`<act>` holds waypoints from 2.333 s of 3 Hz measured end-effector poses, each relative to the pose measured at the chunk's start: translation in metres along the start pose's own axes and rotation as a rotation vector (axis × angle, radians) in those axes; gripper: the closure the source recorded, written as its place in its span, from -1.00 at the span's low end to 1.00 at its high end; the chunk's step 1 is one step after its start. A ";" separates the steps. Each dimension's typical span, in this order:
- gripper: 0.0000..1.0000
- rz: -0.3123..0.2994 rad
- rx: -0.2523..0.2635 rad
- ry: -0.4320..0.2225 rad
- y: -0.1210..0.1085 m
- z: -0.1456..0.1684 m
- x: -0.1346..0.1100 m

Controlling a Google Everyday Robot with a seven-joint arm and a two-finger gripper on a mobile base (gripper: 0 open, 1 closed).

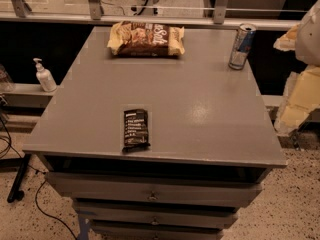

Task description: Move redbull can near rxbar chocolate

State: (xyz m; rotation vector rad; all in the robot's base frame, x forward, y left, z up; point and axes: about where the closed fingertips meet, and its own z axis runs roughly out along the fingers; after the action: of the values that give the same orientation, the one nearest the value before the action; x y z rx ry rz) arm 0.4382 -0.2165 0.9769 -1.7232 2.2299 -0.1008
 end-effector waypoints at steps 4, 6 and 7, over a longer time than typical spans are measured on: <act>-1.00 0.082 0.216 -0.153 -0.086 0.005 0.012; -1.00 0.265 0.358 -0.338 -0.197 0.042 0.028; -1.00 0.387 0.371 -0.457 -0.240 0.065 0.033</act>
Offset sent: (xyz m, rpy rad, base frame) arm 0.0095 -0.0045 0.0010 0.0177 -0.0375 -0.0124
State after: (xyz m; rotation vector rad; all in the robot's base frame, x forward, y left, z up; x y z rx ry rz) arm 0.6732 -0.3038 0.9676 -0.9851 1.9975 -0.0242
